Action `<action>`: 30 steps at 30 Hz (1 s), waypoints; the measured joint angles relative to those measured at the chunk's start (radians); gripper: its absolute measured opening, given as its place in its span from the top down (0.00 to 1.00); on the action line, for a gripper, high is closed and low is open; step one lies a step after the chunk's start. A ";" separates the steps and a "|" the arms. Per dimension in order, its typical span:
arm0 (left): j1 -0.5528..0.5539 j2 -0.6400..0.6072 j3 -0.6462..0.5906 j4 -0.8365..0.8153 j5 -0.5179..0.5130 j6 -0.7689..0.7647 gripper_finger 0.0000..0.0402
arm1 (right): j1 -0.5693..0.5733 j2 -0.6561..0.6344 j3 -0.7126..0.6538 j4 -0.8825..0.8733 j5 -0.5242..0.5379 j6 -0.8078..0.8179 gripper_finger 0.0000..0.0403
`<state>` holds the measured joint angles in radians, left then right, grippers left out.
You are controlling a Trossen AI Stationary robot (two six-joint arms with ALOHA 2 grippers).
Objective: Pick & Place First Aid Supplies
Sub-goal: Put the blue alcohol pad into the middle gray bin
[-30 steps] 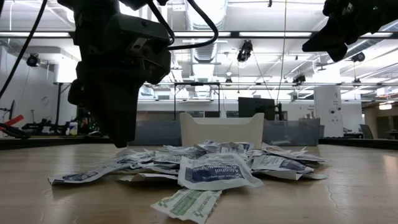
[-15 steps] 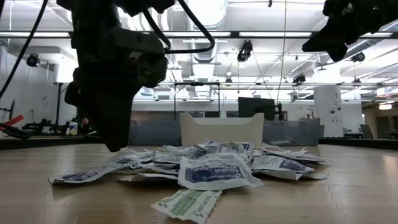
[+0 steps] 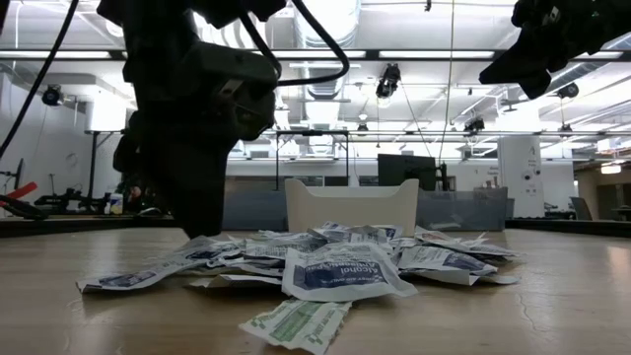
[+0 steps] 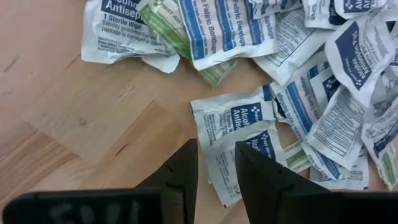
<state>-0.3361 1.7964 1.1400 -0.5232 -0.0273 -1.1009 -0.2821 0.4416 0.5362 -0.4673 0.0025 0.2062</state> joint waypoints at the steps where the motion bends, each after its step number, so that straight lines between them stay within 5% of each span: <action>1: 0.001 0.000 0.000 0.000 0.000 -0.002 0.75 | 0.000 0.000 0.000 0.000 0.000 0.000 0.90; 11: 0.001 0.000 0.000 0.001 0.036 -0.032 0.77 | 0.000 0.000 0.000 0.000 0.000 0.000 0.90; 21: 0.001 0.000 0.000 0.001 0.035 -0.033 0.98 | 0.000 0.000 0.000 0.000 0.000 0.000 0.90; 30: 0.001 -0.001 0.000 0.000 0.034 -0.026 1.00 | 0.000 0.001 -0.001 0.000 0.000 0.000 0.90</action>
<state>-0.3351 1.7958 1.1400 -0.5228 0.0064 -1.1264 -0.2821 0.4423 0.5354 -0.4675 0.0025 0.2062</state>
